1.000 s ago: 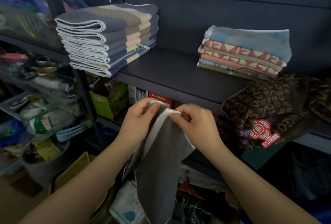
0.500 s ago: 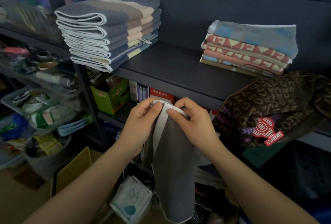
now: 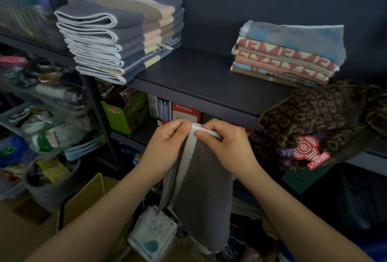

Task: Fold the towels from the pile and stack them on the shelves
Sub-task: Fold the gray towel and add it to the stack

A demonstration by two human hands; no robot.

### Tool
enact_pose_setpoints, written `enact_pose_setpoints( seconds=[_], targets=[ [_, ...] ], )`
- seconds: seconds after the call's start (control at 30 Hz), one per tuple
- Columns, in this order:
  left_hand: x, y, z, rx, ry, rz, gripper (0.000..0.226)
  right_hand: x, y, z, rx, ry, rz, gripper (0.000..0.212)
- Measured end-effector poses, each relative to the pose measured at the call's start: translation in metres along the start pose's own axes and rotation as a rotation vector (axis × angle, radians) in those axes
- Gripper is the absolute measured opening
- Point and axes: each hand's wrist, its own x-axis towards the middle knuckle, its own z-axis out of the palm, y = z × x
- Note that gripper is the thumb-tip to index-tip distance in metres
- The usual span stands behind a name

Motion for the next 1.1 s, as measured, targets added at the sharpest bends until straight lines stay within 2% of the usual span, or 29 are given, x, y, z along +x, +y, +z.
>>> enact_pose_setpoints(
  seconds=[0.2,0.27,0.37,0.43,0.53,0.6,0.7,0.77,0.83,0.97,1.03,1.1],
  targets=[
    [0.005,0.002,0.001,0.058,-0.018,0.152,0.008,0.004,-0.001,0.002,-0.004,0.097,0.092,0.015],
    [0.008,0.007,-0.005,0.060,-0.062,0.185,0.008,0.008,0.000,-0.003,0.056,-0.024,0.058,0.027],
    [0.010,0.015,-0.017,0.102,-0.122,0.203,0.013,0.012,0.004,-0.015,0.188,-0.355,0.072,0.021],
    [0.012,0.016,-0.027,0.202,-0.133,0.229,0.012,0.013,0.011,-0.020,0.139,-0.441,0.139,0.025],
    [0.014,0.011,-0.043,0.237,-0.074,0.199,0.011,0.009,0.018,-0.016,-0.069,-0.450,0.072,0.026],
    [0.014,0.008,-0.048,0.346,-0.079,0.180,0.011,0.004,0.018,-0.006,-0.189,-0.415,0.016,0.025],
    [0.016,0.012,-0.048,0.672,-0.236,0.163,0.034,0.001,0.014,0.010,-0.291,-0.342,-0.020,0.025],
    [0.020,0.014,-0.046,1.037,-0.330,0.211,0.049,0.000,0.013,0.018,-0.309,-0.307,-0.077,0.024],
    [0.022,0.010,-0.041,1.252,-0.370,0.303,0.045,0.000,0.013,0.024,-0.317,-0.274,-0.111,0.024],
    [0.021,-0.010,-0.038,1.078,-0.425,0.320,0.060,0.002,0.019,0.023,-0.210,-0.209,-0.110,0.024],
    [0.022,-0.015,-0.043,1.126,-0.366,0.386,0.065,0.002,0.026,0.020,-0.130,-0.293,-0.072,0.016],
    [0.024,-0.017,-0.048,1.204,-0.223,0.441,0.064,0.001,0.036,0.016,-0.103,-0.437,0.021,0.015]
  ],
)
